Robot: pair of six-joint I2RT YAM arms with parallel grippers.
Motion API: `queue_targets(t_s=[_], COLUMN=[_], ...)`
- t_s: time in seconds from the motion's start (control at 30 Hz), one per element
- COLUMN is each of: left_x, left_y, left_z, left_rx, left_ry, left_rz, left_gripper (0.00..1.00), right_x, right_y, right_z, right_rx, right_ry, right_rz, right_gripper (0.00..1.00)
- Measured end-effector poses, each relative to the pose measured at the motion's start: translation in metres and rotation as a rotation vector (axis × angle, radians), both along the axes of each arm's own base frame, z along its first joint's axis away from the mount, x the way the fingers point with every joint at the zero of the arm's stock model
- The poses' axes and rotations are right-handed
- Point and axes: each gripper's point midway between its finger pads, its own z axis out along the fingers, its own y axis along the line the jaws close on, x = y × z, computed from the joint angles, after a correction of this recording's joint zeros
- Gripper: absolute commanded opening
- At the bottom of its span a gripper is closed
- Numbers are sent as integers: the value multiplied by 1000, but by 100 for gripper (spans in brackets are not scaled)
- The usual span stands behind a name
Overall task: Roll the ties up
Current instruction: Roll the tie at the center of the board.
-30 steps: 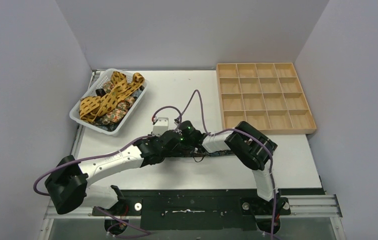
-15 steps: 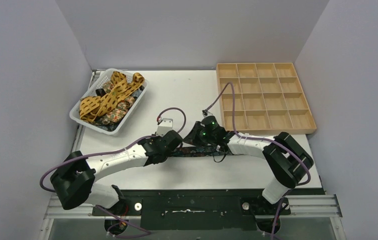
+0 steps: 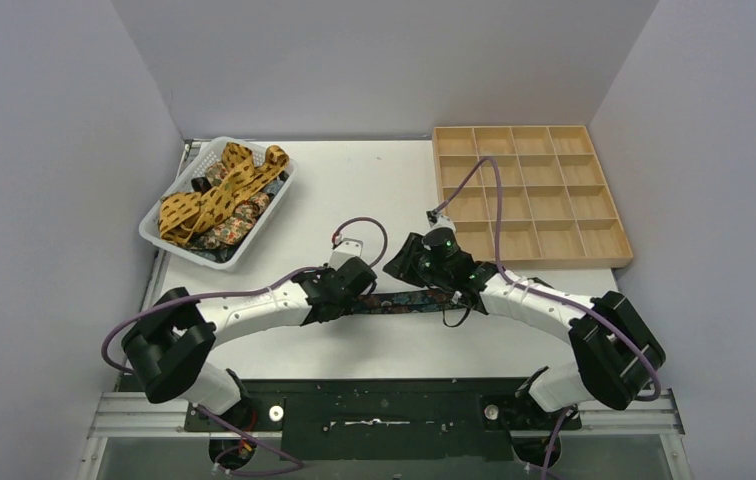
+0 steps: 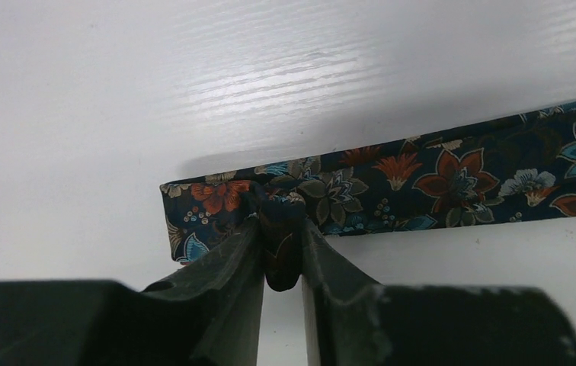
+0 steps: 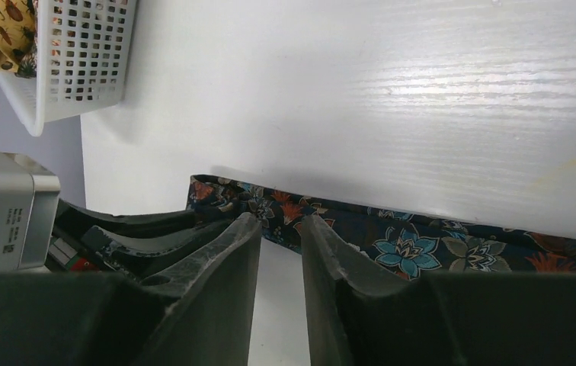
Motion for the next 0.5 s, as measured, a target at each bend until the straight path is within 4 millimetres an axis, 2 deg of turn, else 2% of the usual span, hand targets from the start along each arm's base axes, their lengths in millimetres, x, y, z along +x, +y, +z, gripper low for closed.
queue_targets(t_s=[0.13, 0.3, 0.37, 0.43, 0.5], left_x=[0, -4, -4, -2, 3], left_y=[-11, -24, -29, -32, -26], left_z=[2, 9, 24, 47, 72], left_rx=[-36, -110, -172, -260, -353], left_ry=[19, 38, 24, -15, -65], left_rz=[-23, -45, -54, -52, -29], left_gripper=[44, 53, 55, 56, 59], right_x=[2, 8, 13, 15, 15], right_y=[-7, -20, -25, -28, -29], right_z=[3, 1, 2, 3, 4], right_rx=[-24, -55, -56, -53, -44], right_ry=[-25, -34, -39, -40, -43], right_rz=[0, -10, -13, -4, 25], right_gripper=[40, 48, 56, 63, 70])
